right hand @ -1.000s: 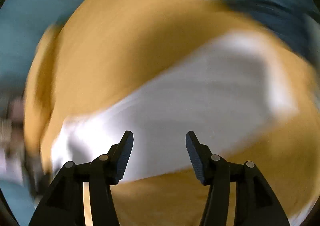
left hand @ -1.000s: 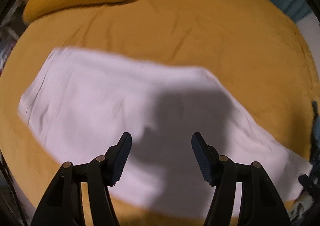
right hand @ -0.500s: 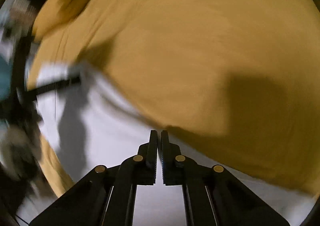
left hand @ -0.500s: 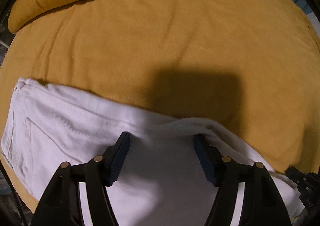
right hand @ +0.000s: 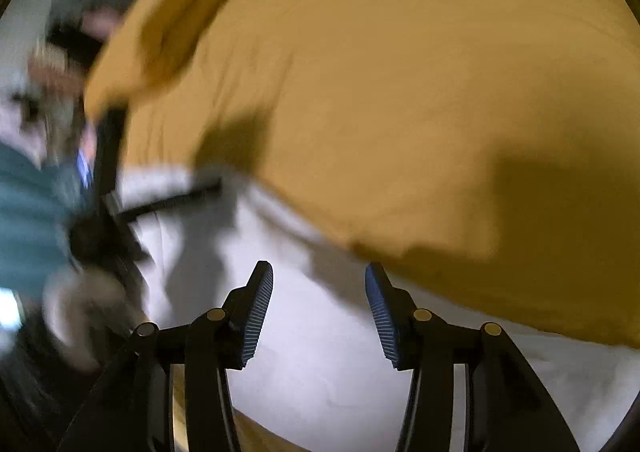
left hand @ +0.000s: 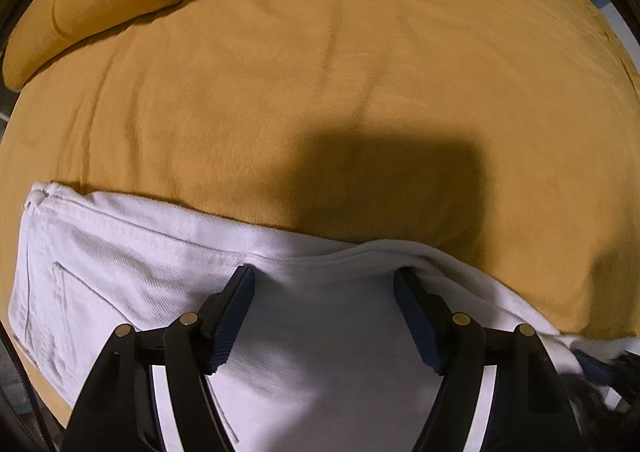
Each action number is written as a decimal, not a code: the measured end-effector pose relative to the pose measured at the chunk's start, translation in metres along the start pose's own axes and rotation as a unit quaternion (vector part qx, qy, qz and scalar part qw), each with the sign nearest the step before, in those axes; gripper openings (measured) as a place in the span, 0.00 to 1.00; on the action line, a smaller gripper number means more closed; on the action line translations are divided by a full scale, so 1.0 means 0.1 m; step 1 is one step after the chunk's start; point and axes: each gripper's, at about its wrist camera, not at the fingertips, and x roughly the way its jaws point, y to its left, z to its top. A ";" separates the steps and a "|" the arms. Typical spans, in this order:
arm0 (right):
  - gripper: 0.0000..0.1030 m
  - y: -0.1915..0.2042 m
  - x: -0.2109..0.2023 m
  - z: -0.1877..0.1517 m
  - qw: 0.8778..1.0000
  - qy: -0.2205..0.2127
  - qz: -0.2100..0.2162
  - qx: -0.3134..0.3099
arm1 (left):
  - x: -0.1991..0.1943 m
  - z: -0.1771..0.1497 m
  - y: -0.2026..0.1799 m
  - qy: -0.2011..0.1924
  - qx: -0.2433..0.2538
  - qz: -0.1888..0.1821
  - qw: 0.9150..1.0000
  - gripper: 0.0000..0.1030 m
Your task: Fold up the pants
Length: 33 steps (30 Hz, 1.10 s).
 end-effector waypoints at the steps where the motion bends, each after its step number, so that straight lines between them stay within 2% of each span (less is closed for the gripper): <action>1: 0.16 0.03 0.17 -0.01 0.999 0.019 -0.045 -0.018 | 0.02 0.00 0.03 0.000 0.003 -0.003 1.000 0.74; 4: 0.14 -0.15 0.33 0.03 0.998 0.017 -0.018 0.056 | 0.05 0.04 0.09 0.003 0.008 -0.013 1.000 0.77; 7: 0.15 -0.14 0.32 -0.03 0.996 0.020 -0.005 0.083 | -0.13 -0.02 0.16 -0.004 0.012 -0.009 1.000 0.77; 9: 0.24 -0.21 0.10 -0.15 0.993 0.001 0.008 0.121 | -0.47 -0.28 0.26 -0.039 0.016 -0.027 0.999 0.77; 10: 0.27 -0.32 -0.07 -0.17 0.992 -0.009 0.009 0.129 | -0.58 -0.41 0.29 -0.045 0.023 -0.034 0.998 0.77; 11: 0.31 -0.29 -0.28 -0.37 0.990 -0.033 0.018 0.137 | -0.67 -0.58 0.33 -0.046 0.028 -0.037 0.998 0.77; 12: 0.38 -0.28 -0.39 -0.53 0.989 -0.045 0.018 0.142 | -0.72 -0.79 0.41 -0.036 0.022 -0.045 0.998 0.77; 14: 0.46 -0.29 -0.45 -0.89 0.981 -0.038 0.017 0.192 | -0.67 -1.14 0.59 0.004 -0.015 -0.075 0.997 0.77; 16: 0.46 -0.41 -0.35 -1.47 0.949 -0.019 0.074 0.306 | -0.49 -1.42 0.85 0.058 -0.085 -0.105 0.989 0.75; 17: 0.46 -0.47 -0.27 -1.74 0.930 -0.006 0.085 0.357 | -0.40 -1.53 0.95 0.076 -0.118 -0.114 0.983 0.74; 19: 0.46 -0.60 -0.11 -2.13 0.900 -0.005 0.103 0.424 | -0.19 -1.71 1.16 0.108 -0.193 -0.140 0.965 0.71; 20: 0.46 -0.65 -0.06 -2.22 0.888 -0.004 0.113 0.446 | -0.09 -1.78 1.26 0.119 -0.233 -0.162 0.952 0.68; 21: 0.46 -0.71 0.03 -2.35 0.866 -0.011 0.137 0.480 | 0.00 -1.84 1.36 0.122 -0.277 -0.185 0.935 0.65; 22: 0.46 -0.75 0.09 -2.42 0.851 -0.023 0.159 0.500 | 0.02 -1.85 1.41 0.119 -0.296 -0.195 0.928 0.65; 23: 0.45 -0.77 0.13 -2.47 0.839 -0.036 0.171 0.515 | 0.06 -1.86 1.48 0.113 -0.321 -0.204 0.918 0.65; 24: 0.45 -0.78 0.15 -2.49 0.831 -0.055 0.174 0.525 | 0.08 -1.85 1.52 0.105 -0.335 -0.206 0.913 0.63; 25: 0.45 -0.79 0.14 -2.49 0.828 -0.068 0.176 0.528 | 0.09 -1.83 1.55 0.102 -0.340 -0.204 0.912 0.58; 26: 0.45 -0.78 0.14 -2.48 0.827 -0.079 0.176 0.528 | 0.04 -1.83 1.50 0.099 -0.336 -0.200 0.915 0.55; 28: 0.39 -0.74 0.16 -2.45 0.833 -0.080 0.154 0.526 | -0.04 -1.79 1.44 0.088 -0.316 -0.182 0.927 0.32; 29: 0.25 -0.75 0.13 -2.47 0.834 -0.080 0.142 0.527 | -0.07 -1.79 1.43 0.081 -0.303 -0.173 0.934 0.27; 30: 0.10 -0.79 0.08 -2.50 0.833 -0.084 0.139 0.529 | -0.09 -1.79 1.43 0.080 -0.297 -0.167 0.937 0.20; 32: 0.05 -0.76 0.02 -2.56 0.834 -0.090 0.132 0.528 | -0.14 -1.76 1.46 0.079 -0.293 -0.162 0.939 0.15; 33: 0.05 -0.79 -0.04 -2.56 0.840 -0.091 0.125 0.520 | -0.14 -1.75 1.42 0.081 -0.289 -0.159 0.941 0.14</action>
